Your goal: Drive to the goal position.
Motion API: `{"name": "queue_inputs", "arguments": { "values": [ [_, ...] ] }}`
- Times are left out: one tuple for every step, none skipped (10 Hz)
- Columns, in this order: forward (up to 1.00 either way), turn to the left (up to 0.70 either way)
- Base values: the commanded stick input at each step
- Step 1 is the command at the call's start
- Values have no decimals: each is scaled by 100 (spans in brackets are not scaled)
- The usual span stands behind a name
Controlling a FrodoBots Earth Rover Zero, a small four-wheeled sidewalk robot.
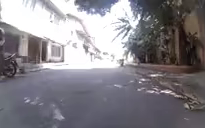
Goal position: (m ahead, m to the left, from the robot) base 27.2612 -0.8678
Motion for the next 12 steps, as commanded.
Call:
{"name": "queue_inputs", "arguments": {
  "values": [
    [100, 0],
    [100, 0],
    [100, -32],
    [100, -37],
    [100, -40],
    [100, -40],
    [100, -31],
    [100, 0],
    [100, 0],
    [100, 0],
    [100, 0],
    [100, 0]
  ]
}}
